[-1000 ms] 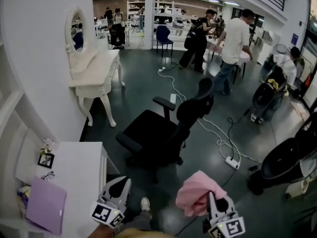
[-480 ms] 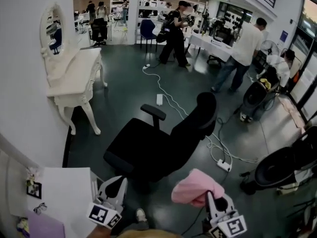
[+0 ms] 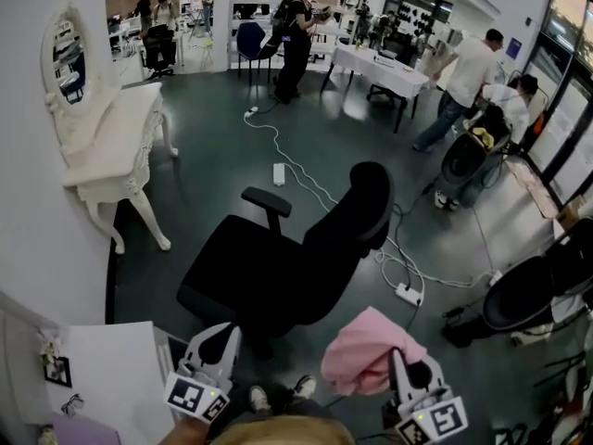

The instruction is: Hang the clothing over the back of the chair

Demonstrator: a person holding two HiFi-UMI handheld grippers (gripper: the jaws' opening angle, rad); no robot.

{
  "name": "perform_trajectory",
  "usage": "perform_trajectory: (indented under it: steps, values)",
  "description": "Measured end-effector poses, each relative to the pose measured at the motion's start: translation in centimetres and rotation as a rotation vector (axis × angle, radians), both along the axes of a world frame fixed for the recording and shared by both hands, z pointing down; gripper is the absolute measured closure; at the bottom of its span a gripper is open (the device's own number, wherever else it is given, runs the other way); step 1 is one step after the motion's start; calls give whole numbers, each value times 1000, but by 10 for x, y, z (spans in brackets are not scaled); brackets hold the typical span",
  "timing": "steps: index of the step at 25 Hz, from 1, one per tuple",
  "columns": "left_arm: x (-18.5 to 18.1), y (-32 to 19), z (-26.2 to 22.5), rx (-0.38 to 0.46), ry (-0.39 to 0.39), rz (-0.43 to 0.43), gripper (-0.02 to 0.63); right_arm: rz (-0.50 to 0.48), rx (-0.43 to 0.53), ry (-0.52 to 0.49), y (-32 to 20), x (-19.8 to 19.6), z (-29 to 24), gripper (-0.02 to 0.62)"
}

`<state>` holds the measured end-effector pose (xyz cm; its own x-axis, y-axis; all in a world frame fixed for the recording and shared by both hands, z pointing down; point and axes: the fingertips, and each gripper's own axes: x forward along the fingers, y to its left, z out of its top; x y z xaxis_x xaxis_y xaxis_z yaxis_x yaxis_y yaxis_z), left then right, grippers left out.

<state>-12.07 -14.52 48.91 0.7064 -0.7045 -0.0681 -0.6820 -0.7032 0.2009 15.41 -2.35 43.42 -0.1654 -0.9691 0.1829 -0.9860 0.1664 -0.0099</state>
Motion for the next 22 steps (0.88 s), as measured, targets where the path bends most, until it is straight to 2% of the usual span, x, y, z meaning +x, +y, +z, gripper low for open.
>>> perform_trajectory:
  steps: [3, 8, 14, 22]
  values:
    - [2, -10, 0, -12, -7, -31, 603, 8, 32, -19, -14, 14, -17, 558]
    - [23, -35, -11, -1, -11, -85, 603, -37, 99, -24, -44, 46, -35, 558]
    - [76, -72, -38, 73, -25, -91, 603, -49, 172, -49, -81, 97, -54, 558]
    - [104, -94, -37, 80, -53, -108, 603, -52, 218, -100, -117, 131, -67, 558]
